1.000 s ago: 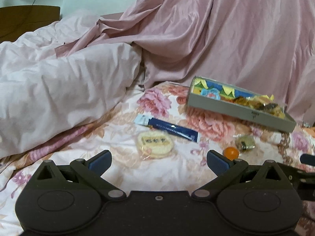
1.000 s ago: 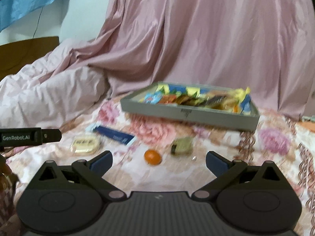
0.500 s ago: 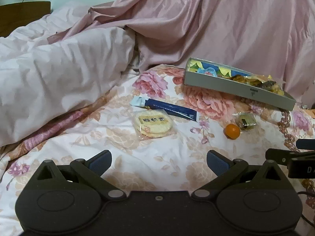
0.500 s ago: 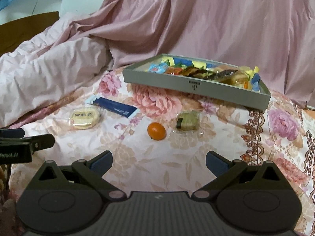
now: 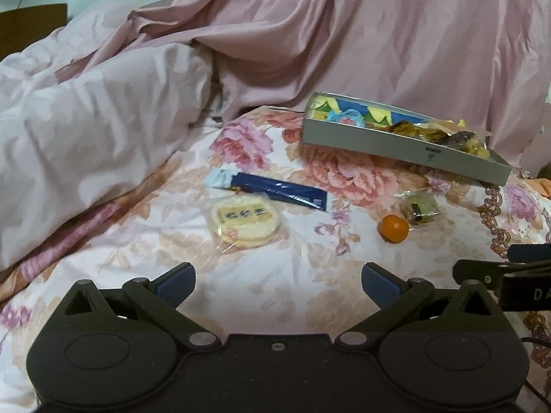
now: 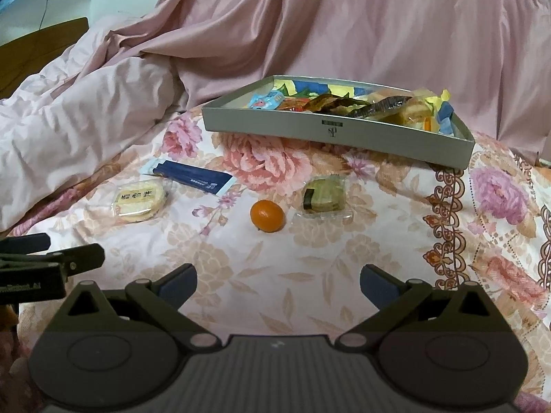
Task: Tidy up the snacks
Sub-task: 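Withdraw both tools from the box toward the remaining loose snacks, then move the left tool toward the orange while the right tool approaches the green cake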
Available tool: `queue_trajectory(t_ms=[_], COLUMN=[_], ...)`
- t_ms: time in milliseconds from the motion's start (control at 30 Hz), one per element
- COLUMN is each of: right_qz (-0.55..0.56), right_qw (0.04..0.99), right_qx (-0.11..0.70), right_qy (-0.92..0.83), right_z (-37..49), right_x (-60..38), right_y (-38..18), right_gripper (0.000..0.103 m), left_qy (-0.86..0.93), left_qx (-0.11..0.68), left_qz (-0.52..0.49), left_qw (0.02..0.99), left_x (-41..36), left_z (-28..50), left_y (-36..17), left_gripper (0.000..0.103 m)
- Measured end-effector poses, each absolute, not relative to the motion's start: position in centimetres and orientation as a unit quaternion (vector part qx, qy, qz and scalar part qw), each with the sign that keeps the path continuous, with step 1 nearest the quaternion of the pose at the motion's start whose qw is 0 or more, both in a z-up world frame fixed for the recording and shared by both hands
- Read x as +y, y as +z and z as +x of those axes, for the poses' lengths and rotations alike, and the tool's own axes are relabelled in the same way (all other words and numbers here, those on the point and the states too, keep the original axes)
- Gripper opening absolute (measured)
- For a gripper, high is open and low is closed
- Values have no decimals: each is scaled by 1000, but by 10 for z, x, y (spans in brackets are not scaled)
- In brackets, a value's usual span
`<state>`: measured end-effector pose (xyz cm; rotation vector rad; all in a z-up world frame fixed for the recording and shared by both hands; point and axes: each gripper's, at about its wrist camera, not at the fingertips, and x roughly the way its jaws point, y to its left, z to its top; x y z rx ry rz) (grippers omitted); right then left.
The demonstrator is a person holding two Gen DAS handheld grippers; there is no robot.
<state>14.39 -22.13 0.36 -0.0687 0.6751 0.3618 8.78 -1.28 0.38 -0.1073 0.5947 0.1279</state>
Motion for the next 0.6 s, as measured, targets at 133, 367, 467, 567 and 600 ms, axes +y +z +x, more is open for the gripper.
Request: queue_trajectory(t_ms=[133,367,467,567,600], right_qz=[-25,-43,-61,-73,-73], right_qw=[925,923,926,928,928], right_qx=[335,332,319,310,309], right_qy=[180,188,192,194,193], right_z=[154,172,180,190,194], right_x=[-224,-226,-226,-228,-230], right_y=[5,5,6,5,4], right_gripper=[103,103,103,103,103], left_qy=[49,26,15,4,0], left_qx=[293,298,301,303,304], left_qz=[-40,-21,-15,-6,-3], left_qw=[954,954,953,953,953], left_x=[-19,-30,-35,-40,-42], left_z=[98,114,123,131,134], left_y=[5,3,1,-2,-3], left_gripper=[102,102,102,102,102])
